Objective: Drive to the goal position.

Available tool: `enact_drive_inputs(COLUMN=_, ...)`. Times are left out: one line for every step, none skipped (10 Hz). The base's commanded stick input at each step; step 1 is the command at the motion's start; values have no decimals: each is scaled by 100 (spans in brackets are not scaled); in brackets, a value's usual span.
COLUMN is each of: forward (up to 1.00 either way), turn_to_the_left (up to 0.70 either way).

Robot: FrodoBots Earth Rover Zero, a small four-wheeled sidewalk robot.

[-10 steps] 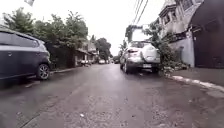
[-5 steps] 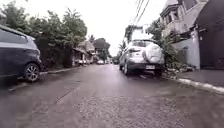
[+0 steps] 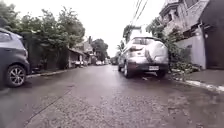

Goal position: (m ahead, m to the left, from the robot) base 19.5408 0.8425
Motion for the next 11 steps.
enact_drive_inputs(forward=100, turn_to_the_left=0)
enact_drive_inputs(forward=100, turn_to_the_left=0)
enact_drive_inputs(forward=100, turn_to_the_left=0)
enact_drive_inputs(forward=100, turn_to_the_left=0)
enact_drive_inputs(forward=100, turn_to_the_left=0)
enact_drive_inputs(forward=100, turn_to_the_left=0)
enact_drive_inputs(forward=100, turn_to_the_left=24)
enact_drive_inputs(forward=100, turn_to_the_left=0)
enact_drive_inputs(forward=100, turn_to_the_left=0)
enact_drive_inputs(forward=100, turn_to_the_left=0)
enact_drive_inputs(forward=100, turn_to_the_left=0)
